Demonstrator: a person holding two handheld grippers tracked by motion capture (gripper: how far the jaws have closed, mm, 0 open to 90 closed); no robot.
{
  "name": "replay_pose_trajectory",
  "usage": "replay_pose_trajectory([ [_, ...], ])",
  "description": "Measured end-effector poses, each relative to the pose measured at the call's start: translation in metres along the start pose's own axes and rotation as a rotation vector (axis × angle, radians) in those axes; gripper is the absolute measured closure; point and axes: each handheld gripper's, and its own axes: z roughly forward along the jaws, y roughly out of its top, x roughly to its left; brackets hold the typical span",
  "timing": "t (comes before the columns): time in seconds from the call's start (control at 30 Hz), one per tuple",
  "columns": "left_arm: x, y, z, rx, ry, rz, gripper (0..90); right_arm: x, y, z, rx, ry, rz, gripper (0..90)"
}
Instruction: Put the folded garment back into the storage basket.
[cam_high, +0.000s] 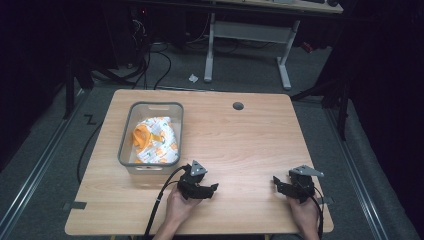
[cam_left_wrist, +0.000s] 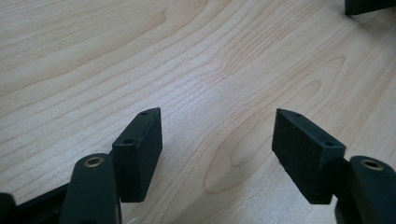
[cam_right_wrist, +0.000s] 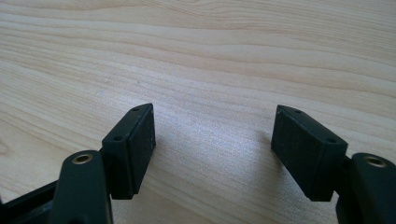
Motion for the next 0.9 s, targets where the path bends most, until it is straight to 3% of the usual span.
replay_pose_trajectory([
  [0.4, 0.0017, -0.0023, 0.0032, 0.008, 0.033, 0.016, 33.8, 0.0, 0.0, 0.0, 0.0, 0.0, 0.0, 30.9],
  [0.63, -0.0051, -0.0075, 0.007, -0.01, 0.125, 0.107, 32.2, 0.0001, -0.0001, 0.0, 0.0, 0.0, 0.0, 30.9],
  [0.9, -0.0058, -0.0077, 0.0071, -0.007, 0.124, 0.105, 28.8, 0.0, -0.0001, 0.0, 0.0, -0.001, 0.0, 30.9],
])
